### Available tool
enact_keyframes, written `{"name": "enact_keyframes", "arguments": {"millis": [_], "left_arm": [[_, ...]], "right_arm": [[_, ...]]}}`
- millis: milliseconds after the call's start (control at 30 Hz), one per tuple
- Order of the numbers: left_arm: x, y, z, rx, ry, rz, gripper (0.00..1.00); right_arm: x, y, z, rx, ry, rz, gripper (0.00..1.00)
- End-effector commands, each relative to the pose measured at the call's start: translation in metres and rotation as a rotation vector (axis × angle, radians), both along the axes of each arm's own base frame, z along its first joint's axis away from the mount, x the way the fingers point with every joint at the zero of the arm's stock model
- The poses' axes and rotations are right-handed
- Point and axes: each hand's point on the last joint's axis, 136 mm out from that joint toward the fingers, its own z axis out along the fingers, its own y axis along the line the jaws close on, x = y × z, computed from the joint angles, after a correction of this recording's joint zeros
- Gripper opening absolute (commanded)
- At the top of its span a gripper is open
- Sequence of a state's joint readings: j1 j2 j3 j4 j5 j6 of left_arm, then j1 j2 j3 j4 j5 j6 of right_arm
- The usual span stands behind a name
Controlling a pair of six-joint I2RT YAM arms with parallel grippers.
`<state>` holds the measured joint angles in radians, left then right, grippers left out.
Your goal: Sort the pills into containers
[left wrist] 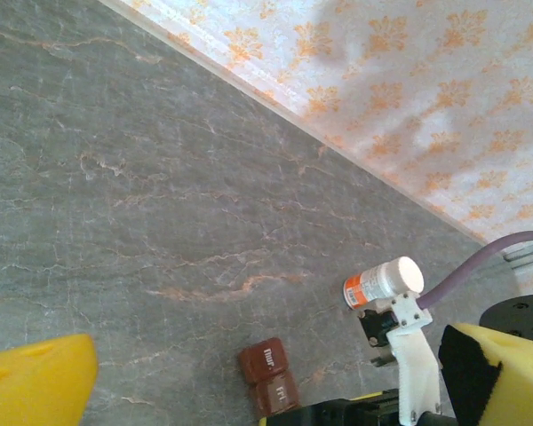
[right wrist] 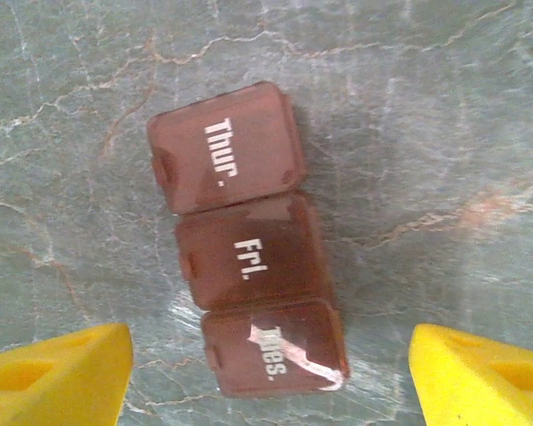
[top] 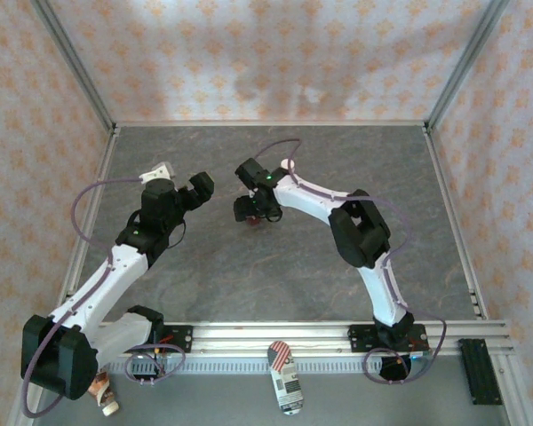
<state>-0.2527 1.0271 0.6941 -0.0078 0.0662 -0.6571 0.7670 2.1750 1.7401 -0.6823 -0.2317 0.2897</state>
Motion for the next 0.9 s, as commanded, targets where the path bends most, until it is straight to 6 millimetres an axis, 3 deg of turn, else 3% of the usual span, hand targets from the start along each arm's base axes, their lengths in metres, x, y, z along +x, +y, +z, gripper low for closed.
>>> {"name": "enact_keyframes", "arguments": {"millis": [0, 300, 867], "left_arm": [[-0.004, 0.007, -0.004, 0.009, 0.004, 0.020, 1.00], [-0.004, 0.008, -0.008, 0.018, 0.013, 0.023, 1.00], [-0.004, 0.008, -0.010, 0.013, 0.014, 0.025, 1.00]], "right_arm": [[0.009, -0.006, 0.018, -0.023, -0.079, 0.001, 0.81], [0.007, 0.005, 0.006, -0.094, -0.086, 0.083, 0.76], [0.009, 0.001, -0.022, -0.187, -0.071, 0.119, 0.63]]}}
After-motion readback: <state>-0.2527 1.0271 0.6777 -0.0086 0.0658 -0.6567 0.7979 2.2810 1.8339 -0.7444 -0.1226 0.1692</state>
